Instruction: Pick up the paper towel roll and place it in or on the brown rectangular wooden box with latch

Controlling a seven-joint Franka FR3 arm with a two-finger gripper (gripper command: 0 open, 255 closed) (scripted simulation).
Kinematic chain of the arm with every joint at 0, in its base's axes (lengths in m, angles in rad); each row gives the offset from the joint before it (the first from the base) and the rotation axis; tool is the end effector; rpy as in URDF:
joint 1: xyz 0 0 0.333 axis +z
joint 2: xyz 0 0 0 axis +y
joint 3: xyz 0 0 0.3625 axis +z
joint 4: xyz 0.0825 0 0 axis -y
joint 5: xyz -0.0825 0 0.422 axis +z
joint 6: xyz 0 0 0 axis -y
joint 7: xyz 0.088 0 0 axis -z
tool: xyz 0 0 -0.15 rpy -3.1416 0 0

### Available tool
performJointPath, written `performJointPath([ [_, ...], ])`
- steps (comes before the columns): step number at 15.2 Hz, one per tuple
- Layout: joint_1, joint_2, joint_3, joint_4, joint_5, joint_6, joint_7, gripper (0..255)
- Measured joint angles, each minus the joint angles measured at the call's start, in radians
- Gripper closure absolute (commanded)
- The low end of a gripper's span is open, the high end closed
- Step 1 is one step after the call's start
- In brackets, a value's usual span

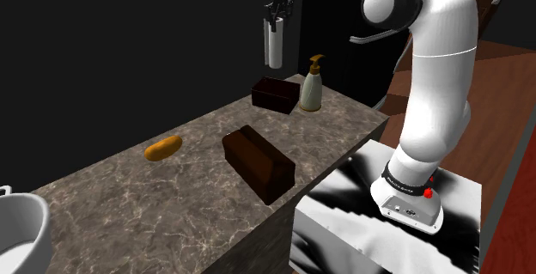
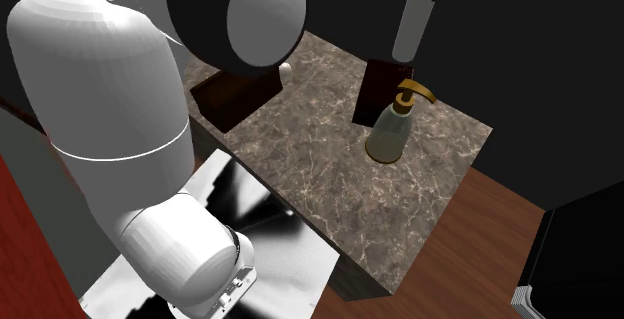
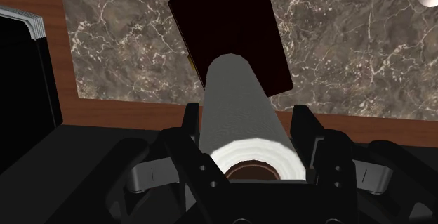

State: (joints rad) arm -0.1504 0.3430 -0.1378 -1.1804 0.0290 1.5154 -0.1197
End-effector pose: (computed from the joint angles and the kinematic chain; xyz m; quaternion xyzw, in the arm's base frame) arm 0.6804 -0.1783 0.6000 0.9968 -0.0795 -0.0042 0.0080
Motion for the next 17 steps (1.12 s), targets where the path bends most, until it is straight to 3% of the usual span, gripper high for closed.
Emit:
performJointPath([
  [17,0.011,-0.049,0.002,-0.297,-0.006,0.248,0.004,255],
])
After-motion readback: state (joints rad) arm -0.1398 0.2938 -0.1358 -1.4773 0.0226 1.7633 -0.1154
